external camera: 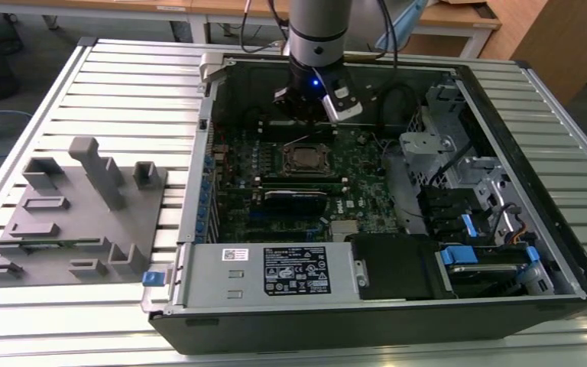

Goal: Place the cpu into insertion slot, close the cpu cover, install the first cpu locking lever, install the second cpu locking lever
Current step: 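Install the first cpu locking lever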

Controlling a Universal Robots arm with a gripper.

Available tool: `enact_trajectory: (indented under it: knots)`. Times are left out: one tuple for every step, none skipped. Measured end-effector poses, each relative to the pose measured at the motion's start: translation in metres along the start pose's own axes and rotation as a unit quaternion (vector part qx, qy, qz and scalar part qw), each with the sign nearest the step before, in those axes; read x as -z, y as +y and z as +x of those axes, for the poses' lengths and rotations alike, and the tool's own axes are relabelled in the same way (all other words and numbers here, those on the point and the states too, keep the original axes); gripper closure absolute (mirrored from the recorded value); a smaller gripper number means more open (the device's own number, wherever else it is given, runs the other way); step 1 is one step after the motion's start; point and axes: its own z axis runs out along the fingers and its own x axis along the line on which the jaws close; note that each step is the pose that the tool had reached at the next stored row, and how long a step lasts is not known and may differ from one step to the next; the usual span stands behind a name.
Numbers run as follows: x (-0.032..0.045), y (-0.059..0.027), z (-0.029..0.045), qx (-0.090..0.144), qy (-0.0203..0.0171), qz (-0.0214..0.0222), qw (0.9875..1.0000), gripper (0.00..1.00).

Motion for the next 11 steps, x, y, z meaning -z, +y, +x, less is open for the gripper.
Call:
enact_trajectory:
  knots:
    - [-0.0003, -0.0001, 0.0001, 0.0, -0.0015, -0.0001, 1.0, 0.89]
    - [-0.0005, -0.0002, 0.0002, 0.001, -0.0028, -0.0002, 1.0, 0.89]
    - [-0.0008, -0.0002, 0.0004, 0.001, -0.0045, -0.0003, 1.0, 0.89]
    - [-0.0011, -0.0003, 0.0007, 0.001, -0.0064, -0.0004, 1.0, 0.89]
    - [-0.0015, -0.0004, 0.001, 0.002, -0.0082, -0.0005, 1.0, 0.89]
    - [-0.0018, -0.0005, 0.0014, 0.002, -0.0098, -0.0006, 0.9999, 0.89]
    - [-0.0021, -0.0005, 0.0019, 0.002, -0.0115, -0.0008, 0.9999, 0.89]
    - [-0.0025, -0.0006, 0.0024, 0.003, -0.0128, -0.0009, 0.9999, 0.89]
    - [-0.0027, -0.0007, 0.0031, 0.003, -0.0137, -0.0009, 0.9999, 0.89]
    - [-0.0029, -0.0008, 0.0041, 0.003, -0.0144, -0.0011, 0.9999, 0.89]
    - [-0.003, -0.0009, 0.0053, 0.003, -0.0152, -0.0011, 0.9999, 0.89]
